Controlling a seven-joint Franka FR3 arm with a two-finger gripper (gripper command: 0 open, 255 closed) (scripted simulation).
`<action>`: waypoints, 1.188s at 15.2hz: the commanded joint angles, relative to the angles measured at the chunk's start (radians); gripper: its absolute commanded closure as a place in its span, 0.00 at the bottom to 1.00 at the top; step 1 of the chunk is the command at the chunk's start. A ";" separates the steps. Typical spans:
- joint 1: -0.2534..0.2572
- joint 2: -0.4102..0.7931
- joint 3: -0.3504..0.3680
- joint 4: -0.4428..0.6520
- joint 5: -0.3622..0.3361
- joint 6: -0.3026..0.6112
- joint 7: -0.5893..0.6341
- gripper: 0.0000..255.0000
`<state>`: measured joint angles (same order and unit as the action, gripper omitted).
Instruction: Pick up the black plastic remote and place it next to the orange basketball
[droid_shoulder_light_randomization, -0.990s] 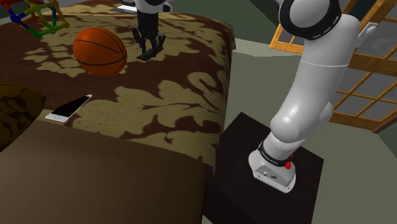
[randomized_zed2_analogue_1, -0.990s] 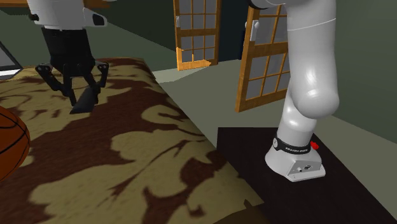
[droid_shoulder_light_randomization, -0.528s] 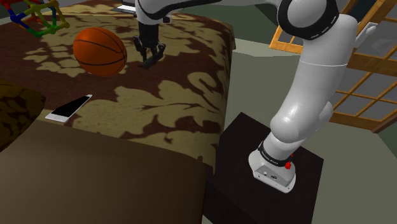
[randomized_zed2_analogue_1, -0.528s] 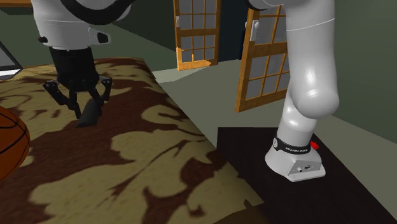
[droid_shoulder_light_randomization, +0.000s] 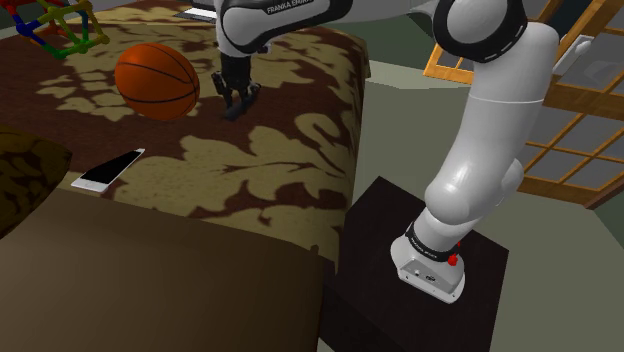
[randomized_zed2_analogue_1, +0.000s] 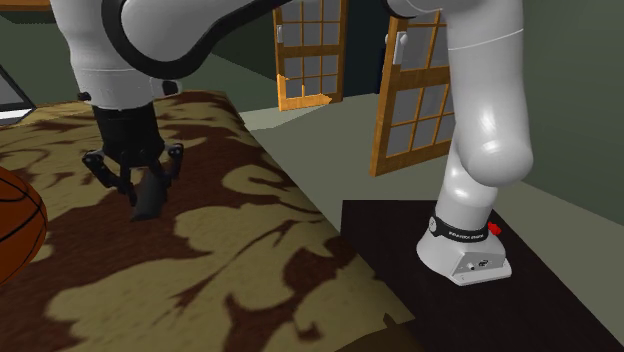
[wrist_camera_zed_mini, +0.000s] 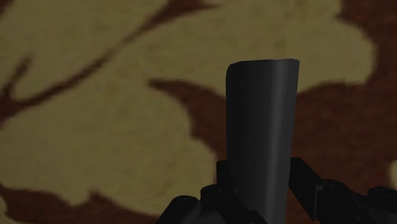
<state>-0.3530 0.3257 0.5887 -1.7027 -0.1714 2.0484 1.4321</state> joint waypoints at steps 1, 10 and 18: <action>0.002 0.008 -0.002 -0.019 -0.007 0.027 0.005 1.00; 0.011 0.054 -0.018 -0.083 -0.041 0.129 0.025 1.00; 0.025 0.107 -0.039 -0.123 -0.079 0.215 0.048 1.00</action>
<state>-0.3300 0.4260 0.5527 -1.8186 -0.2448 2.2499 1.4763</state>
